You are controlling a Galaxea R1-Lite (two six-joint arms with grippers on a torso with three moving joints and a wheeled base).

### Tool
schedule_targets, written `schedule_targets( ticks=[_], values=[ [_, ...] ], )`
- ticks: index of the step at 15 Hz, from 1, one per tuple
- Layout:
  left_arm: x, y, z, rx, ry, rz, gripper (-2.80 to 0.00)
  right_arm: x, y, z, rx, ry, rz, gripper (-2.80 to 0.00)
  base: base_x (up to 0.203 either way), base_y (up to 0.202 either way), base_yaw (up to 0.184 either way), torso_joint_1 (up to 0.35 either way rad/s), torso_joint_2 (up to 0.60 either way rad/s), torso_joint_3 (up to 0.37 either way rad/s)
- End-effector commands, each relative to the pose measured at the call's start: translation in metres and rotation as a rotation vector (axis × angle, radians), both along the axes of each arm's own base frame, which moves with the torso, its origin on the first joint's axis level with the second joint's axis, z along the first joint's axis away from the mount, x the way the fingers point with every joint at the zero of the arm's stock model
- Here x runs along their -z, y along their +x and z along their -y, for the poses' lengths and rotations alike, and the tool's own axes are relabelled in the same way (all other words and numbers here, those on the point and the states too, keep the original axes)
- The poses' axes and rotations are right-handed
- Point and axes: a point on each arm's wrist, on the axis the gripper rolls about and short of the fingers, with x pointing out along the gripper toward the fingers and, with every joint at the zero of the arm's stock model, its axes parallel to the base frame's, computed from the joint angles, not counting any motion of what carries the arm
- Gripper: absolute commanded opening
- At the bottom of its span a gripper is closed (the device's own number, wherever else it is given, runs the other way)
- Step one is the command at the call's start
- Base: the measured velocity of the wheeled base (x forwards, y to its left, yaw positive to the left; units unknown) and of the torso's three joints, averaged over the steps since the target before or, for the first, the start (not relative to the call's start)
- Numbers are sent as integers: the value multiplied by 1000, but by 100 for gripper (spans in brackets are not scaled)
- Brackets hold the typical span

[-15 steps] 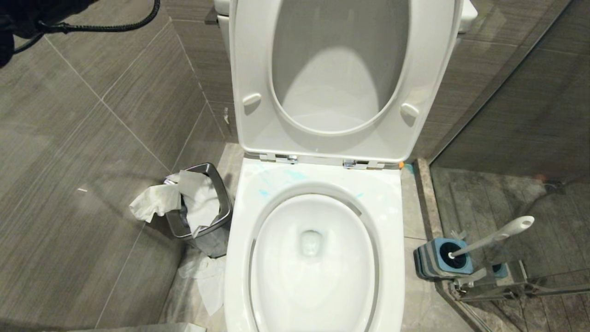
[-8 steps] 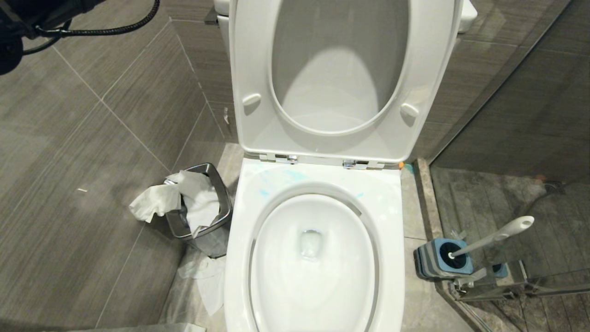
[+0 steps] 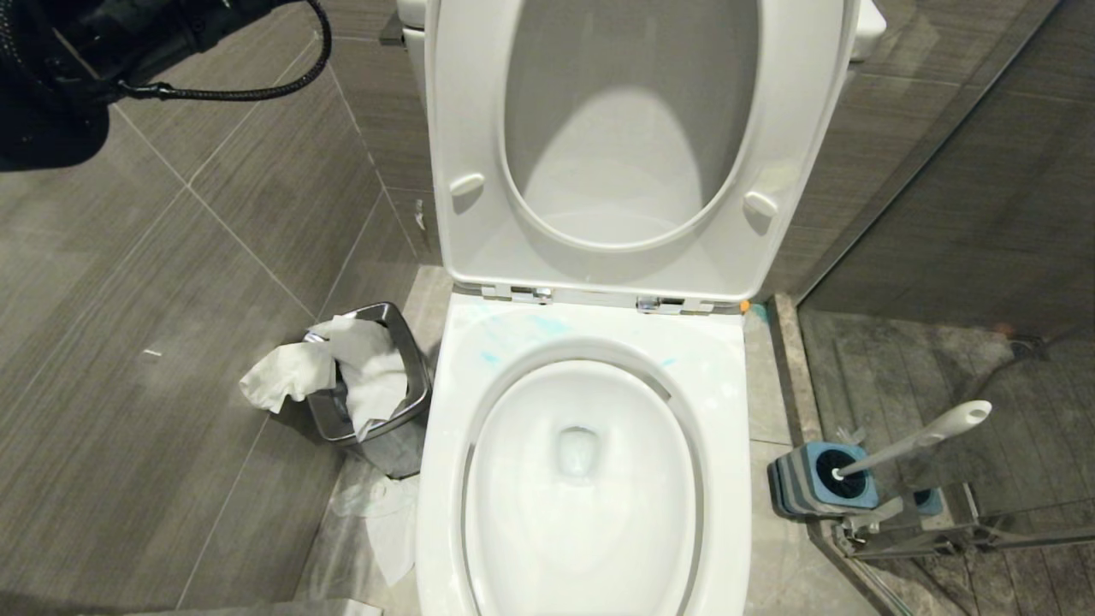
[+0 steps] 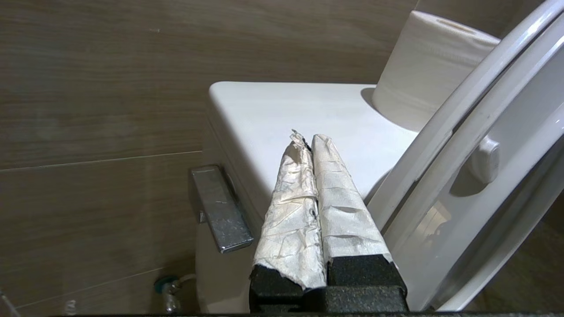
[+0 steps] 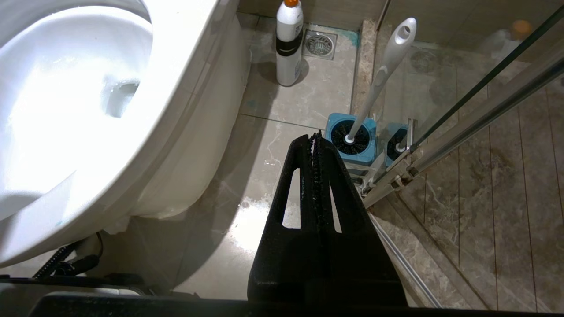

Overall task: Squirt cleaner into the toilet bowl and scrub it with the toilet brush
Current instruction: Close the toilet lid

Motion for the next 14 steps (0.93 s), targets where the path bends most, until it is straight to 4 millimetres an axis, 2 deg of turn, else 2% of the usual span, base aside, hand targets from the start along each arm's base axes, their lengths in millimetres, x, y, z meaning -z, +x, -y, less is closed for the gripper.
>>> schedule_targets(
  ticks=[1, 6, 14],
  values=[
    [7, 8, 6, 4, 8, -3, -280, 0, 0, 0, 0, 1, -1, -280, 0, 0, 0, 0, 0, 0],
    [10, 10, 23, 1, -4, 41, -280, 0, 0, 0, 0, 1, -1, -280, 0, 0, 0, 0, 0, 0],
    [15, 14, 36, -3, 24, 66, -280, 0, 0, 0, 0, 1, -1, -280, 0, 0, 0, 0, 0, 0]
  ],
)
